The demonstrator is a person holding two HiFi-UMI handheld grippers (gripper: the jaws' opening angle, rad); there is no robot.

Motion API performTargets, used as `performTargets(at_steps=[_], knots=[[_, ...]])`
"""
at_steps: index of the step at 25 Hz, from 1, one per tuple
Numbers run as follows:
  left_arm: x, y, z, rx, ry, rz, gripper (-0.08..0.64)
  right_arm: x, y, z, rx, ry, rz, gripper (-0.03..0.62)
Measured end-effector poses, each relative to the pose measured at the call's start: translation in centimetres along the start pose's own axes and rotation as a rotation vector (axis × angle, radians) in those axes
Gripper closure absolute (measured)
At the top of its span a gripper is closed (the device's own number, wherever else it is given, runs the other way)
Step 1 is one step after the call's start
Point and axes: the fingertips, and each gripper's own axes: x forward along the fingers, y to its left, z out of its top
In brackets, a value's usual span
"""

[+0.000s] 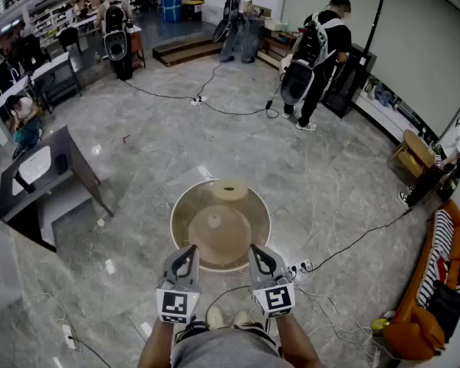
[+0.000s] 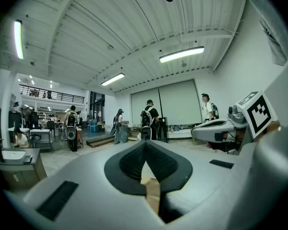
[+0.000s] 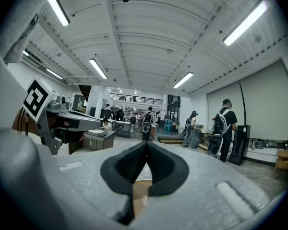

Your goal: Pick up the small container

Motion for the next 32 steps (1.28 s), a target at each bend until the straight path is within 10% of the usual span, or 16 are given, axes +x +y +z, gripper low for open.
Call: performTargets(at_steps=[19,32], knots=[[7.4,5.8,-2.6,-0.159,0.011,0.132,0.544,12.2,-2.5,-2.4,-0.019,-0.002,0.123,0.591],[20.2,11.5,-15.6,-0.262,0.161,0.327,0.544,29.3,-5.3,-16.4,0.012,0.105,0.367,0.591]])
